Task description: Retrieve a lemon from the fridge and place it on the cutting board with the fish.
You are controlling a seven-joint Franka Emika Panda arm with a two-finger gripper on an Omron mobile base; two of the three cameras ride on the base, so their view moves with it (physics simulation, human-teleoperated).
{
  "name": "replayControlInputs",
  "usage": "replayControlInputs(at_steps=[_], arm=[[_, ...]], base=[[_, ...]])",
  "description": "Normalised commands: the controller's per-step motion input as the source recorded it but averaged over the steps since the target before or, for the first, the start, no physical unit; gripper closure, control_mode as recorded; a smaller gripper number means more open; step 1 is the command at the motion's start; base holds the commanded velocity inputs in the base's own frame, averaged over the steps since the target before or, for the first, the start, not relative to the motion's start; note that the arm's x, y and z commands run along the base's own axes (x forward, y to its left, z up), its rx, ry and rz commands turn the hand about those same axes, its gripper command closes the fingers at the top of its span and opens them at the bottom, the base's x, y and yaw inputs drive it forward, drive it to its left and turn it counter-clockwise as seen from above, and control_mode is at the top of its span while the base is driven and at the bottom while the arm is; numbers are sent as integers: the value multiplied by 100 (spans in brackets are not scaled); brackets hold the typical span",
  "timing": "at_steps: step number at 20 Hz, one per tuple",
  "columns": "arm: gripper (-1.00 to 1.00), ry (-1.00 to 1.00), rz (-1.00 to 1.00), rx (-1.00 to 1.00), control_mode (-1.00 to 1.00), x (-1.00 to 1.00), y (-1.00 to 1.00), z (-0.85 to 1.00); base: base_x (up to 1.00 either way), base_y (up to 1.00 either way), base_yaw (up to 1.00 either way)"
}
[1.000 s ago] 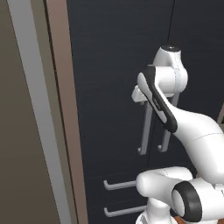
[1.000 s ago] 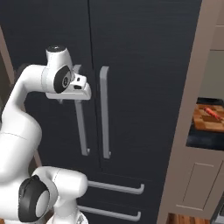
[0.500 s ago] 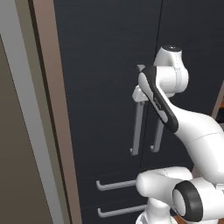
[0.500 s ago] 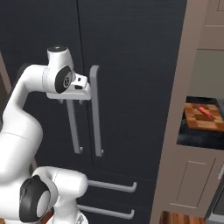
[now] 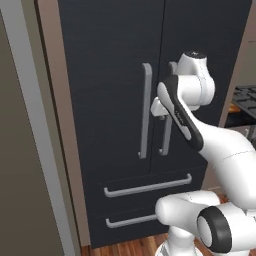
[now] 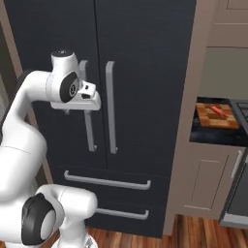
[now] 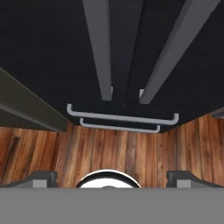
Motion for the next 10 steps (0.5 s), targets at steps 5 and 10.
replayControlInputs(at_steps=[5,10], arm=[[-100,0,0,0,100,0,0,0],[-100,0,0,0,100,0,0,0]], base=[[-11,-1,-6],[0,0,-6]])
